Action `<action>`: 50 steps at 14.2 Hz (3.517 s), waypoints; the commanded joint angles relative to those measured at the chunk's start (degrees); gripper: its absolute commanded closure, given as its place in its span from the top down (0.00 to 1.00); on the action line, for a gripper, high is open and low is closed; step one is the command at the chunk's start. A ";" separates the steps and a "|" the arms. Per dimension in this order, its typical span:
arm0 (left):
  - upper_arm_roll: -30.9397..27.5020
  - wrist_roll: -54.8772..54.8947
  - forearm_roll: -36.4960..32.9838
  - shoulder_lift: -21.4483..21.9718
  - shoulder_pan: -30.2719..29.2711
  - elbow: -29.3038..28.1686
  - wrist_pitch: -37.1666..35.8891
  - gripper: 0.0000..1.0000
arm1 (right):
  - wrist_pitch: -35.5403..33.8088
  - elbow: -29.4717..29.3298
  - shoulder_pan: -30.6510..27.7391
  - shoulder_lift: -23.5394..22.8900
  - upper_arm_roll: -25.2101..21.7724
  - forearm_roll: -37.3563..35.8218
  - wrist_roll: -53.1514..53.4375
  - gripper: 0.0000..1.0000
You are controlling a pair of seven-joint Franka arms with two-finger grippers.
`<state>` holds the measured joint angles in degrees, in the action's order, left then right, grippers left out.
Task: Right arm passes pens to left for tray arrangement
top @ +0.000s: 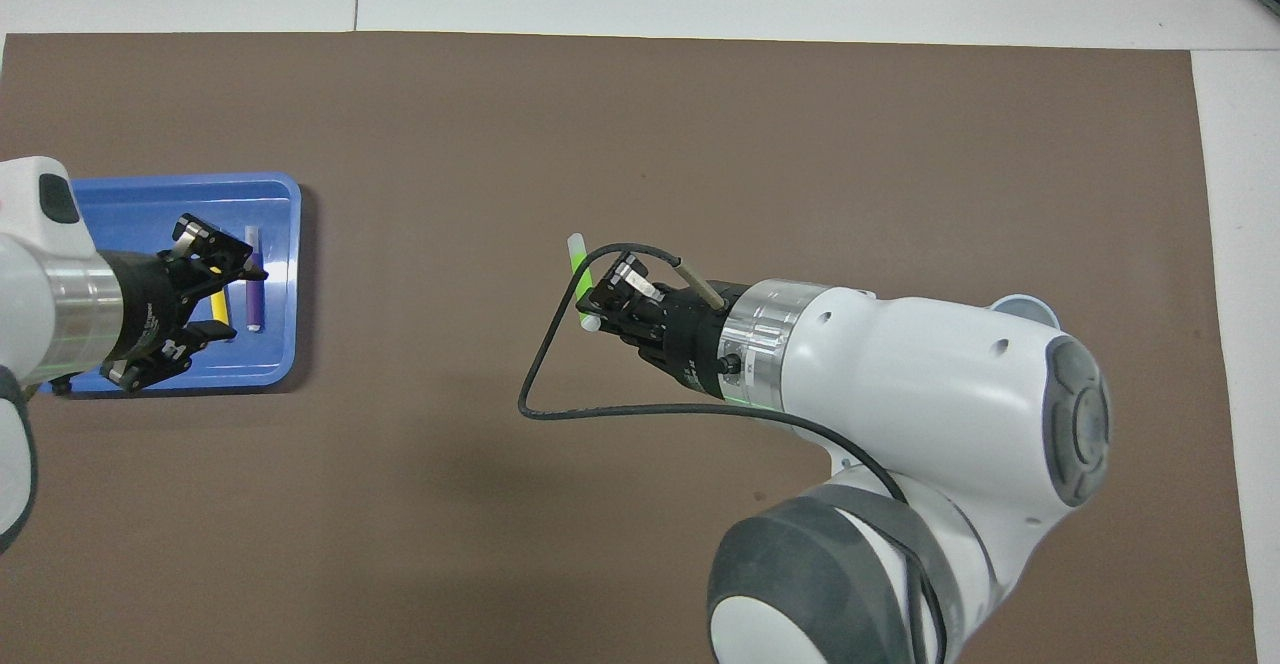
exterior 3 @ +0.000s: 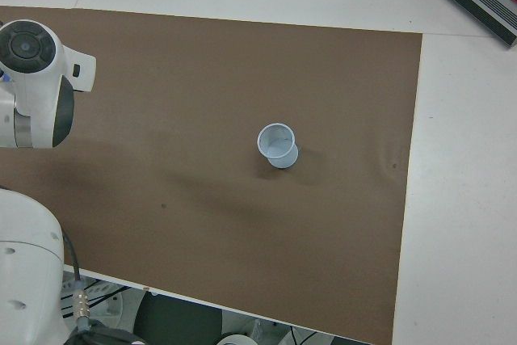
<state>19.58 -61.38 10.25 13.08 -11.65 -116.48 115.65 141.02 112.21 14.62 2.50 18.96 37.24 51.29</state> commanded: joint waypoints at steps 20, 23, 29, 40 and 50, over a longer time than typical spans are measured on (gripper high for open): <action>-0.51 -0.51 19.26 -9.65 10.08 10.31 -11.32 0.58 | 3.65 0.29 1.47 -0.91 0.02 1.51 2.06 0.00; 0.19 -0.49 19.98 -10.70 10.77 14.78 -14.39 0.58 | 3.65 0.29 1.47 -0.91 0.02 1.51 2.06 0.00; 1.78 -0.76 21.11 -13.61 10.95 20.77 -12.92 0.58 | 3.65 0.29 1.47 -0.91 0.02 1.51 2.06 0.00; 1.60 -1.37 18.66 -24.94 16.31 28.33 -7.64 0.58 | 3.74 0.29 1.38 -0.91 0.02 1.51 2.06 0.00; 1.60 -1.02 15.76 -26.00 16.66 27.72 -5.62 0.54 | 3.74 0.29 1.38 -0.91 0.02 1.51 2.06 0.00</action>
<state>21.59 -62.54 27.21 -12.13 4.12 -89.63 109.25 143.17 112.25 15.64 1.64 18.98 37.25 52.88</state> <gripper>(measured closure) 0.498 0.833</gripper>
